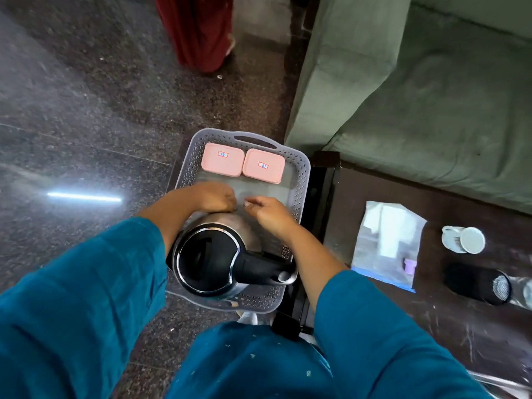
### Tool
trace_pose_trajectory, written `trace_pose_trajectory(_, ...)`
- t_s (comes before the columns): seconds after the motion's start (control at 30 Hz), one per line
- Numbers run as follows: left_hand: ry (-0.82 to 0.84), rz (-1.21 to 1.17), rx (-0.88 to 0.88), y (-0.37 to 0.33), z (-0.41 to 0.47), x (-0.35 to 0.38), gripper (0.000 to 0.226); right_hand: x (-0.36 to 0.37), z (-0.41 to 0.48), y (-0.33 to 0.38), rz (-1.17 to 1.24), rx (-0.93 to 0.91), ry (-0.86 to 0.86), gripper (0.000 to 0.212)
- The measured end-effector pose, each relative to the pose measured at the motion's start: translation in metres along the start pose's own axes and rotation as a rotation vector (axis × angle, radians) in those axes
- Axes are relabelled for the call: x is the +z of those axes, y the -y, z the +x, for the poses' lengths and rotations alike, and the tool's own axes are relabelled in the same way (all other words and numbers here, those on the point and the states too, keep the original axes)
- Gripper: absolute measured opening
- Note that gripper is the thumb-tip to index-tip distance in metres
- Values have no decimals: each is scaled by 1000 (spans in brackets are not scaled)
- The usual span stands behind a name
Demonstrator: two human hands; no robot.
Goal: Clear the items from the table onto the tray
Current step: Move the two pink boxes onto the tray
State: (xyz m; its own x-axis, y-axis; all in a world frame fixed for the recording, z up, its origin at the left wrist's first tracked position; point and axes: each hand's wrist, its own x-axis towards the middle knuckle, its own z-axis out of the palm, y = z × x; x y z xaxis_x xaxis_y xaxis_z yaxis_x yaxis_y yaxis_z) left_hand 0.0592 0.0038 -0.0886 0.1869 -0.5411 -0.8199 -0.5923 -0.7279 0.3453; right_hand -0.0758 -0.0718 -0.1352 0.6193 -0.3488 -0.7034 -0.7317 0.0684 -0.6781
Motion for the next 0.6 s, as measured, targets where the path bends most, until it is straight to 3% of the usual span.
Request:
trace_pose_trajectory(0.33,-135,172,233,-116,-16,14,58,-84,-69,4,-122,-152,-259,33)
trace_pose_trajectory(0.47,-127,110,319,-187,-21,48,72,-139,-123,-40,-72,-152,-335,32)
trace_pose_trajectory(0.6,-114,141,442,-273,-20,107,72,-198,-180,-105,-65,-77,-394,29)
